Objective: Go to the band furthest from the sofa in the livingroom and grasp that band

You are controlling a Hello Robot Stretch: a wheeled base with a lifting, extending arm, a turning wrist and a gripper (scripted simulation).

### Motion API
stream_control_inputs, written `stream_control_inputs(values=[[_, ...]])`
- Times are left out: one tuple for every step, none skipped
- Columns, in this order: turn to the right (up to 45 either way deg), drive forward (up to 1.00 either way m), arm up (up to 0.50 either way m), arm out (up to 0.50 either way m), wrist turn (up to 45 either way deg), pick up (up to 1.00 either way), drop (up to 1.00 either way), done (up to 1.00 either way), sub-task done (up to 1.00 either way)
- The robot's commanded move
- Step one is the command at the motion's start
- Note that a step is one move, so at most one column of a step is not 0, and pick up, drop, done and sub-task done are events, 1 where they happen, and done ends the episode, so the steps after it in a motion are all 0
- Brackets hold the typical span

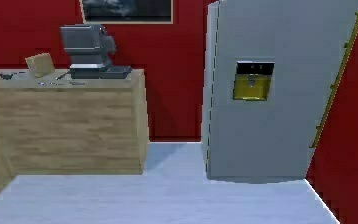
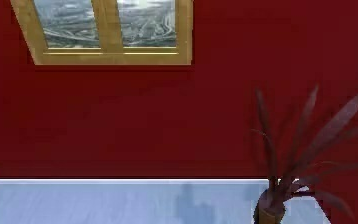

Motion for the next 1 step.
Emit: stream_control_inputs(values=[[-45.0,0.00,0.00,0.00,0.0,0.00,0.00,0.00,0.00]])
